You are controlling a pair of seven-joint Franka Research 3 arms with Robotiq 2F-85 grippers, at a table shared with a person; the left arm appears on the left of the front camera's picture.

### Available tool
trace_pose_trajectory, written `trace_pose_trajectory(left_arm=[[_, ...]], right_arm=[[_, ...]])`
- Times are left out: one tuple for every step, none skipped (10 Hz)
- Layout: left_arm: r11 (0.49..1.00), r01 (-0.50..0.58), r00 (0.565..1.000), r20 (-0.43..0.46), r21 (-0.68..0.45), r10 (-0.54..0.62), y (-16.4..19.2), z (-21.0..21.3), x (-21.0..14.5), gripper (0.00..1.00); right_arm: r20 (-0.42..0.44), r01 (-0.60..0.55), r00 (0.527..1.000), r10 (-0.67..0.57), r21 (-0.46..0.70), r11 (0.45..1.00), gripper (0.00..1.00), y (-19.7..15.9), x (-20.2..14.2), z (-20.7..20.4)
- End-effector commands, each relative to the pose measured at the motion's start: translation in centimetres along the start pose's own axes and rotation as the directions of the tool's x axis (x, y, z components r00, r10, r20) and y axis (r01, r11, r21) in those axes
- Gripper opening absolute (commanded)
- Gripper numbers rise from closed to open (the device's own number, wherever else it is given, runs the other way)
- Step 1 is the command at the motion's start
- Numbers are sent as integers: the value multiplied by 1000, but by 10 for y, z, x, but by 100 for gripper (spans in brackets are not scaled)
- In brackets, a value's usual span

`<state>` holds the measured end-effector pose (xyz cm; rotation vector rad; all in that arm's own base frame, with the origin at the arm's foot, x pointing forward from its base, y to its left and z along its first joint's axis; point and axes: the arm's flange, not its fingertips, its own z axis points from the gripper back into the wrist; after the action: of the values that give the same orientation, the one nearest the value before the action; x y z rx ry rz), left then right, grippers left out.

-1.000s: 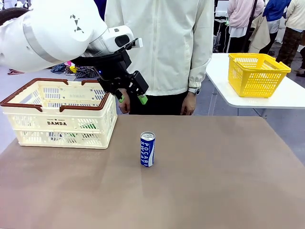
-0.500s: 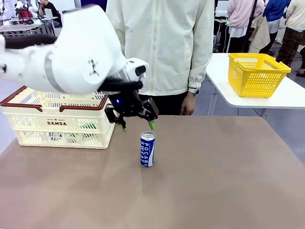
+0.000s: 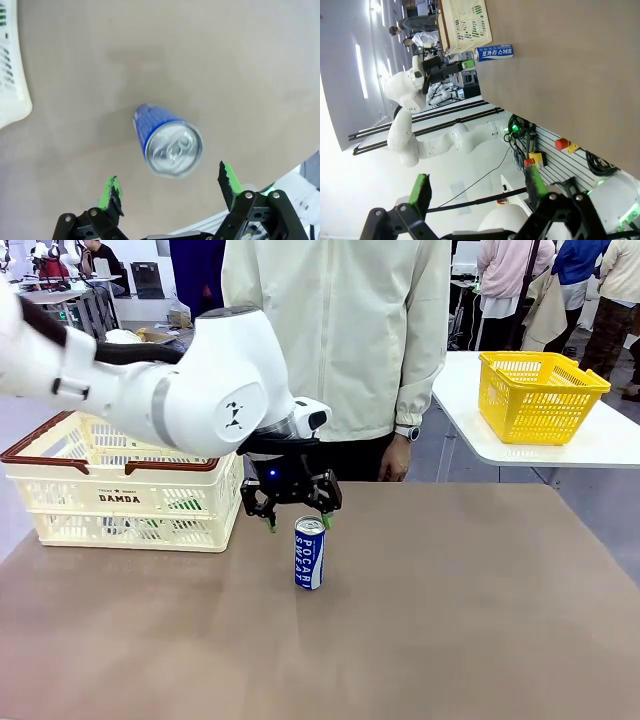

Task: Place the drinks into the Shopping basket.
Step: Pick up one drink and place it into the Shopping basket.

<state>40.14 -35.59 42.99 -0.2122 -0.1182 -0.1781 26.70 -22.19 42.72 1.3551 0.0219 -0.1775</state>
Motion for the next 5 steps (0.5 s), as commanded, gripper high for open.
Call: trace_pose_trajectory(left_arm=[[1000, 4, 999, -42, 11, -4, -20, -3, 27, 100], [1000, -5, 998, -61, 25, 7, -24, -12, 36, 100], [999, -9, 996, -85, 37, 12, -24, -19, 39, 100], [998, -21, 994, -110, 61, 27, -24, -27, 41, 100], [995, -34, 990, -132, 97, 47, -22, -35, 42, 100]], right_arm=[[-1, 11, 1000, -11, 2, 1000, 100, 2, -2, 1], [-1, 11, 1000, -11, 2, 1000, 100, 2, -2, 1], [-1, 11, 1000, -11, 2, 1000, 100, 2, -2, 1], [-1, 11, 1000, -11, 2, 1000, 100, 2, -2, 1], [-1, 11, 1000, -11, 2, 1000, 100, 2, -2, 1]])
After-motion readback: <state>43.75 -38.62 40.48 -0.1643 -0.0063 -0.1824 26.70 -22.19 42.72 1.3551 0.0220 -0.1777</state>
